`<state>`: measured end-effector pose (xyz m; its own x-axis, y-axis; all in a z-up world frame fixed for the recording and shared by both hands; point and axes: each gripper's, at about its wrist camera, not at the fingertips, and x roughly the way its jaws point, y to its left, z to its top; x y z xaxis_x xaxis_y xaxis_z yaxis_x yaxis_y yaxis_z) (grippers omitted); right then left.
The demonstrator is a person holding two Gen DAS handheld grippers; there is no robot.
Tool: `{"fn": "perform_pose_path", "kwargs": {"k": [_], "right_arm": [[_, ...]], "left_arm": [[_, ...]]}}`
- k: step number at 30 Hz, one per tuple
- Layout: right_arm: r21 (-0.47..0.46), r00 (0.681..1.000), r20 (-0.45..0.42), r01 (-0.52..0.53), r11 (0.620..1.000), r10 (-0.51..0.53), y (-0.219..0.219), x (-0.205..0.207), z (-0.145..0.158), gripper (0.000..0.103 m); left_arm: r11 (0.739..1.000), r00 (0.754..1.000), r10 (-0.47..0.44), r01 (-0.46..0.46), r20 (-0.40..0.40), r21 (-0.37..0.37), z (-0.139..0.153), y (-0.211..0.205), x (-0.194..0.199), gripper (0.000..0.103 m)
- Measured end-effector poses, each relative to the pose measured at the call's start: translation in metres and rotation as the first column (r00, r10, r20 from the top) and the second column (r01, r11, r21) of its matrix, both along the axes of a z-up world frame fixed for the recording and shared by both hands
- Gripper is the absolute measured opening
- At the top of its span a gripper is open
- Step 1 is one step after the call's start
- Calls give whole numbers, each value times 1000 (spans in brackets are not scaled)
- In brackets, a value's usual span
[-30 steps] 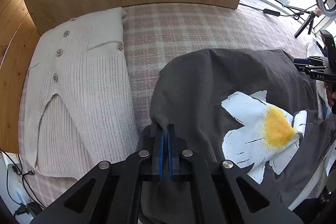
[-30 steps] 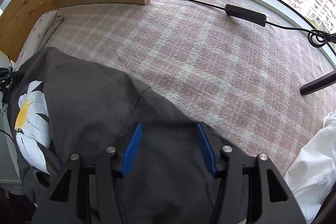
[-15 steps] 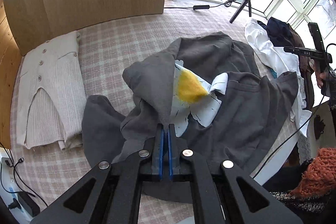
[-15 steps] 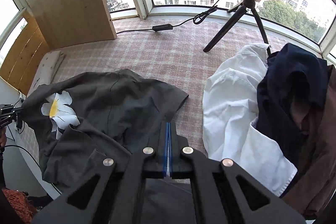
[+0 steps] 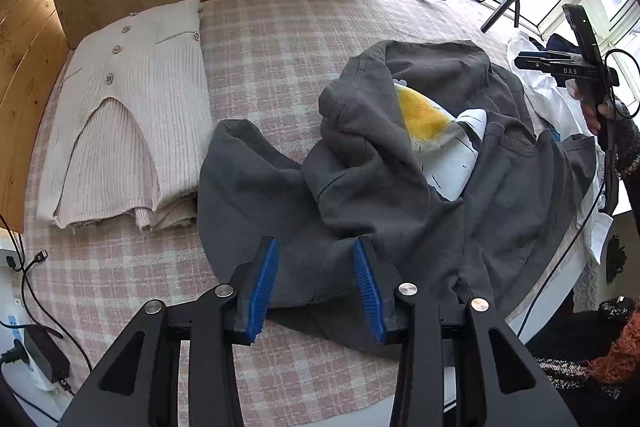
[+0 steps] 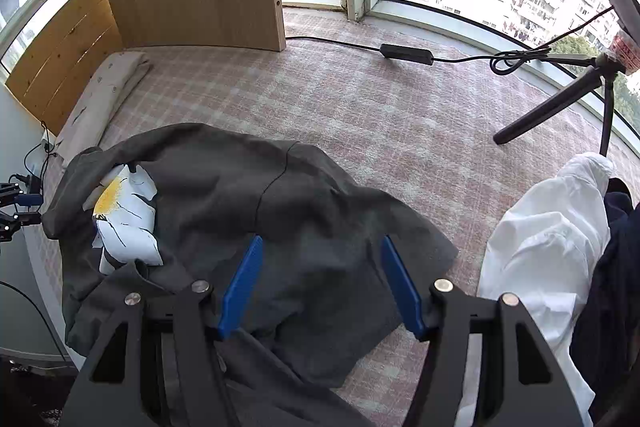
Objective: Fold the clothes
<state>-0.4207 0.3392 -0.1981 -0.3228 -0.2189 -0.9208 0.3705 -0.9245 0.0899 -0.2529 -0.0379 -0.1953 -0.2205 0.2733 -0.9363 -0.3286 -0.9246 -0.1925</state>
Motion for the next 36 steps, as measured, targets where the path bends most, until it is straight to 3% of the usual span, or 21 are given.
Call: {"fn": "perform_pose_path", "kwargs": {"k": [2, 11, 12, 13, 15, 19, 20, 21, 22, 27, 32, 34, 36], "right_arm": [[37, 998, 32, -58, 998, 56, -22, -23, -16, 60], [113, 963, 73, -266, 957, 259, -71, -62, -48, 61], [126, 959, 75, -281, 951, 273, -74, -64, -52, 61], [141, 955, 76, -294, 945, 286, -76, -66, -55, 61], [148, 949, 94, -311, 939, 300, -79, -69, -64, 61], [123, 945, 100, -321, 939, 310, -77, -66, -71, 61], [117, 945, 104, -321, 940, 310, -76, -64, -70, 46], [104, 944, 115, -320, 942, 308, -74, -61, -68, 26], [87, 947, 119, -309, 947, 298, -70, -58, -62, 6], [27, 970, 50, -240, 970, 239, -41, -21, -10, 5], [-22, 993, -74, -90, 996, 88, 15, 55, 62, 5], [-32, 997, -72, -20, 999, 17, 43, 95, 70, 5], [-22, 998, -13, 67, 998, -67, 69, 131, 52, 5]], "left_arm": [[1000, 1000, 2, -2, 19, 16, -10, 3, -12, 39], [987, 991, -127, 131, 51, -98, -41, 46, -33, 36], [984, 989, -138, 143, 56, -106, -43, 49, -33, 35], [986, 989, -130, 136, 65, -97, -45, 49, -34, 22], [989, 990, -115, 121, 82, -79, -49, 48, -37, 11], [993, 993, -96, 100, 73, -62, -43, 43, -36, 6], [994, 994, -88, 92, 58, -55, -36, 39, -36, 6], [995, 996, -78, 80, 42, -53, -29, 35, -35, 6], [996, 997, -67, 68, 25, -56, -22, 31, -34, 6], [995, 997, -57, 52, -60, -81, 17, 13, -25, 6], [990, 985, -124, 114, -120, -86, 41, 18, 4, 6], [985, 982, -158, 150, -103, -80, 35, 21, 20, 6], [979, 979, -192, 186, -66, -77, 21, 26, 34, 7]]}}
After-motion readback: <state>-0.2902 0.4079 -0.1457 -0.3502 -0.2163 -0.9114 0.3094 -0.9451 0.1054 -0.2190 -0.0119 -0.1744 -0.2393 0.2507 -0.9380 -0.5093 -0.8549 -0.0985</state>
